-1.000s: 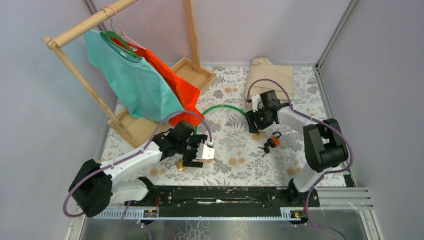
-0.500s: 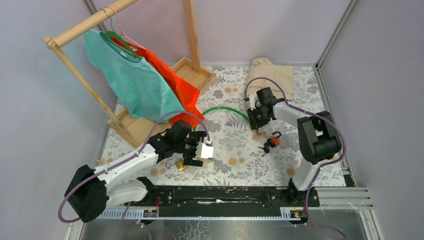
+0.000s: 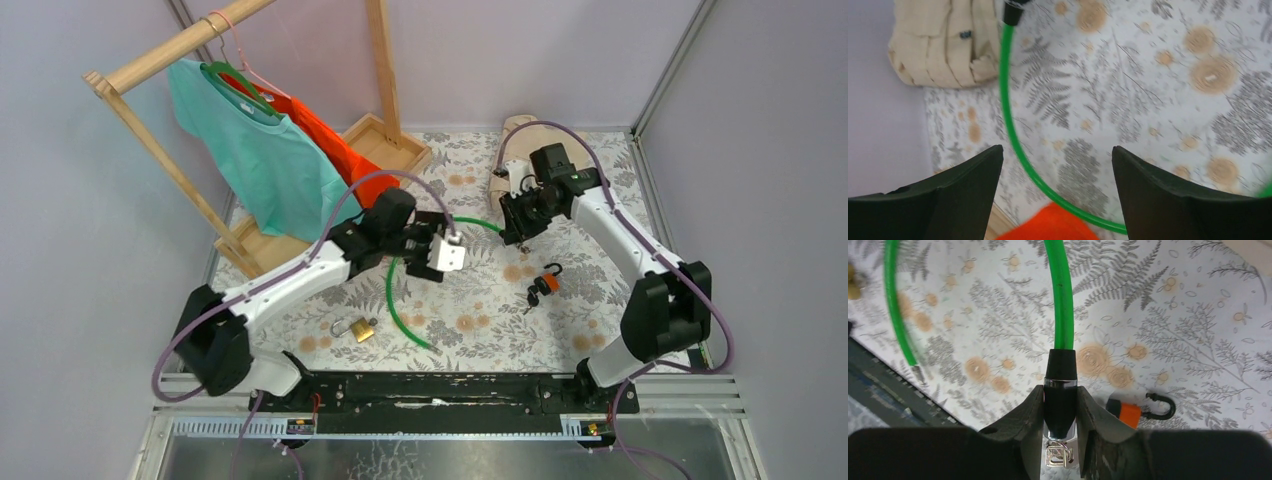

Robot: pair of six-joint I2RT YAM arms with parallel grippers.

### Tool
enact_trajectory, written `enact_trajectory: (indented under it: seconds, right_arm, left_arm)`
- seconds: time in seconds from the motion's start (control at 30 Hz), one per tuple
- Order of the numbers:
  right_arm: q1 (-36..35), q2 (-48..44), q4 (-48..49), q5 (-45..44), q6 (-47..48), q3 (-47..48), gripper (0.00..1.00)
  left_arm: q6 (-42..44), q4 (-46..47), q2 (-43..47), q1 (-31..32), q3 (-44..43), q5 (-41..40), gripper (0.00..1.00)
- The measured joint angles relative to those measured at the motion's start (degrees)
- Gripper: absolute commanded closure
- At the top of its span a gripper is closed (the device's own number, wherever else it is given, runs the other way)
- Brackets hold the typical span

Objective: Lock with the key
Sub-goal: Pick up the lock from the center of the board.

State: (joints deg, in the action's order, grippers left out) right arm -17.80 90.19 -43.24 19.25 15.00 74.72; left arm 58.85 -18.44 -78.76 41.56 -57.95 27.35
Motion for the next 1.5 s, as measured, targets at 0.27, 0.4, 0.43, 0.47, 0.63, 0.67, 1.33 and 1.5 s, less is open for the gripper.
enact_trajectory:
  seconds: [0.27,0.4,0.43,0.47,0.63,0.67,1.33,1.5]
  right_arm:
    - [2.6,-2.8,-10.8,9.5,1.1,3.5,1.0]
    - [3.0,-4.3,-13.1,12.8,1.3,3.5,1.0]
    - [3.1,-4.7,-13.4,13.4,1.3,3.5,1.0]
    - [3.3,-5.1,-13.7,14.3,1.3,3.5,1.0]
    - [4.1,-5.9,-14.3,16.4,1.3,3.5,1.0]
    - [4.3,-5.9,-14.3,16.5,1.2,3.4,1.0]
    - [6.5,-9.4,-10.3,24.5,2.1,3.1,0.32]
    - [7.1,-15.9,-2.8,27.0,1.6,2.9,0.24]
  left_arm:
    - [-0.9,1.0,-14.4,3.4,-15.2,0.5,0.23]
    - [-1.7,0.9,-19.0,4.8,-17.1,0.5,0.26]
    - [-2.2,1.0,-19.9,5.0,-17.2,0.6,0.27]
    - [-2.7,1.0,-20.5,5.2,-17.2,0.6,0.29]
    - [-6.4,2.0,-23.6,5.8,-17.3,0.4,0.46]
    - [-7.3,2.7,-24.0,5.8,-17.4,0.1,0.5]
    - [-21.0,6.9,-20.0,3.2,-15.4,1.2,1.0]
    - [-28.0,6.8,-17.6,-0.8,-15.8,9.8,1.0]
